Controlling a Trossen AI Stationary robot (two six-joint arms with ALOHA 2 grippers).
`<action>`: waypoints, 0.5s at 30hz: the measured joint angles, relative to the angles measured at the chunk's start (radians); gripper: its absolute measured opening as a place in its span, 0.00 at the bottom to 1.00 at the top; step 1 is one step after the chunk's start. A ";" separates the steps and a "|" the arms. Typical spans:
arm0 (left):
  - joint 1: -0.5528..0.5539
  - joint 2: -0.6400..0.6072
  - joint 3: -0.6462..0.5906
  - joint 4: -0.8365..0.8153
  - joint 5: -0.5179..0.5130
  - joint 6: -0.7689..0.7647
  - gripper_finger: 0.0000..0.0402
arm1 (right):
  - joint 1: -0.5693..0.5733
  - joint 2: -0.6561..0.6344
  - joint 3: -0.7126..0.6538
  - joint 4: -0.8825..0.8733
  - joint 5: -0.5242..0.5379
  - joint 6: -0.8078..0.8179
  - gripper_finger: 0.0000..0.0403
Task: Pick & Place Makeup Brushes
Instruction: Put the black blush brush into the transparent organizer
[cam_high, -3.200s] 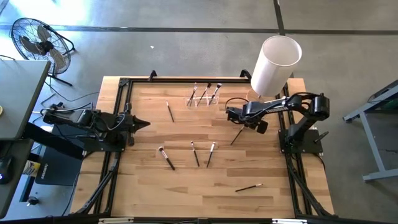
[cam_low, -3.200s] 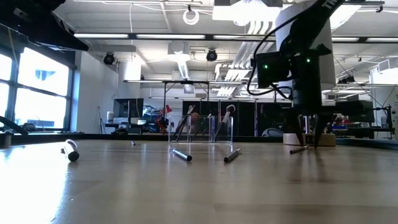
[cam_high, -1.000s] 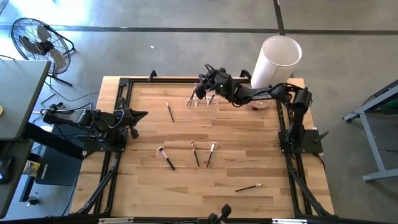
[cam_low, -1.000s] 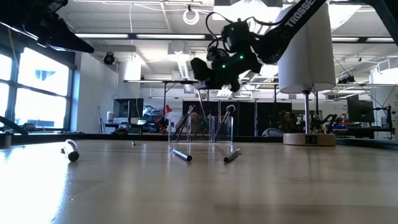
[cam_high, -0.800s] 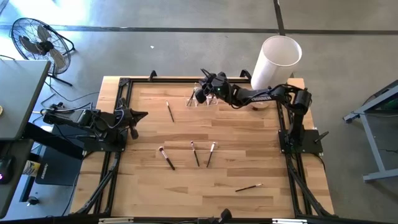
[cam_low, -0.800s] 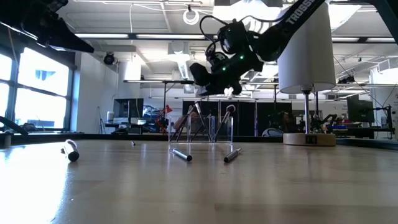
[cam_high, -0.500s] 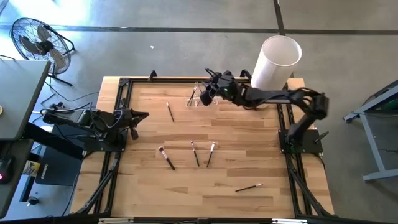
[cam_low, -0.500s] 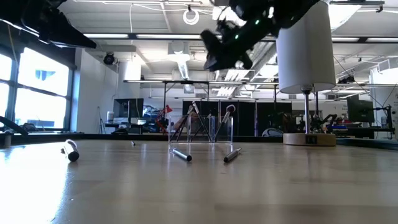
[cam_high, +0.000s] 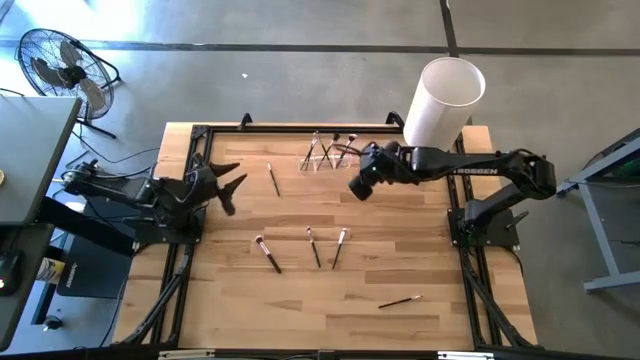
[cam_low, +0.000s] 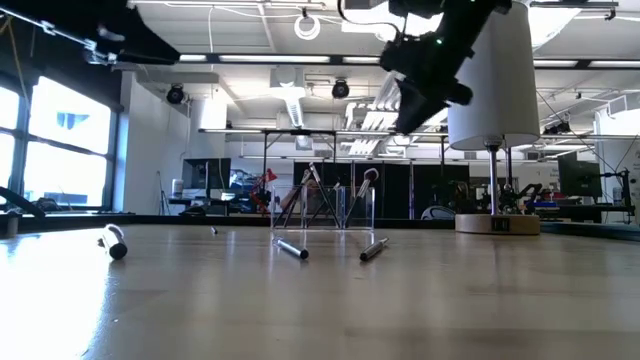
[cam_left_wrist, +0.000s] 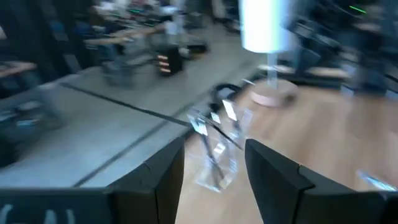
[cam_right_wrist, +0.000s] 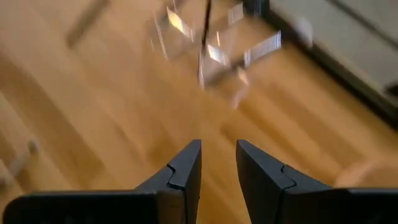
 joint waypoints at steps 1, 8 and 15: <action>0.000 0.041 0.003 0.044 -0.032 -0.003 0.41 | 0.005 0.001 0.000 -0.044 -0.022 0.004 0.23; 0.000 0.473 0.141 0.208 -0.246 -0.137 0.40 | 0.045 -0.036 -0.128 -0.135 -0.056 -0.055 0.23; 0.000 0.774 0.455 0.069 -0.271 -0.500 0.40 | 0.043 -0.176 -0.364 -0.020 -0.087 -0.126 0.23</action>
